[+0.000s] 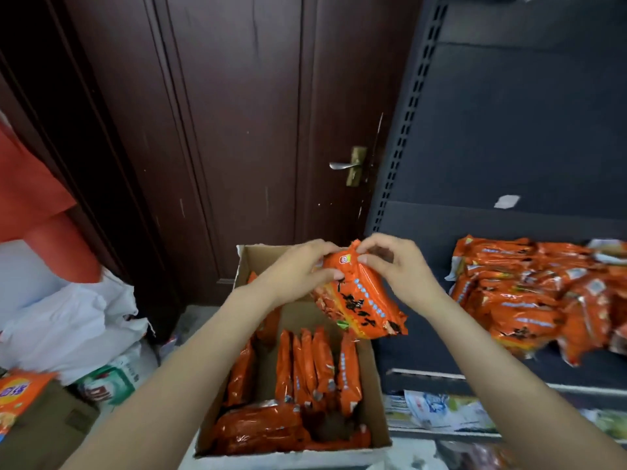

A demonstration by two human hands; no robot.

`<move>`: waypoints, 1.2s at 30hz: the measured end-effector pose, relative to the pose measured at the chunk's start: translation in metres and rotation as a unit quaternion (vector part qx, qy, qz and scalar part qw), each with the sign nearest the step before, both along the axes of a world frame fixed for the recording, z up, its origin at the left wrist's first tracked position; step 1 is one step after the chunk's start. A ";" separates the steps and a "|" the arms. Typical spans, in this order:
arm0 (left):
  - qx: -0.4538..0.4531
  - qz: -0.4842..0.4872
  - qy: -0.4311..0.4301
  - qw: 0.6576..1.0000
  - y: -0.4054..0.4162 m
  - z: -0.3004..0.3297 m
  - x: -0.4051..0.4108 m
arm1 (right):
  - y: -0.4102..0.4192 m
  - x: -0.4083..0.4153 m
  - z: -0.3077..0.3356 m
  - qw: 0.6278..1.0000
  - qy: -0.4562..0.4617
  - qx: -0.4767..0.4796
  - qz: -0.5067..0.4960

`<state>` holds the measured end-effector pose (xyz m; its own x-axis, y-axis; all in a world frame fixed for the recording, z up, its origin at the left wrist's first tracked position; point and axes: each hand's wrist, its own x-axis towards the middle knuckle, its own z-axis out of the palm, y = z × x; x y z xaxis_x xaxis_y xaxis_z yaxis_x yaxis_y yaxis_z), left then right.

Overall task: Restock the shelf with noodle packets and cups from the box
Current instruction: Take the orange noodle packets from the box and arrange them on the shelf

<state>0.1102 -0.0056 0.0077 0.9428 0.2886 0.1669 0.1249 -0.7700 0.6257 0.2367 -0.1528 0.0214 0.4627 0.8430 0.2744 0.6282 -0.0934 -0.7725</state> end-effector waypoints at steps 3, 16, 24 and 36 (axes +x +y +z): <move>-0.011 0.001 -0.059 0.998 -0.046 0.019 0.032 | -0.047 0.027 0.017 0.997 0.012 0.058 -0.042; -0.118 0.040 -0.138 0.983 -0.253 0.028 0.175 | -0.272 0.155 0.025 0.995 0.099 -0.005 -0.034; -0.129 0.018 -0.108 0.986 -0.337 0.007 0.243 | -0.359 0.221 -0.002 0.985 0.111 -0.023 -0.126; -0.147 -0.018 -0.069 0.987 -0.354 -0.020 0.319 | -0.377 0.287 -0.024 0.967 0.122 -0.060 -0.215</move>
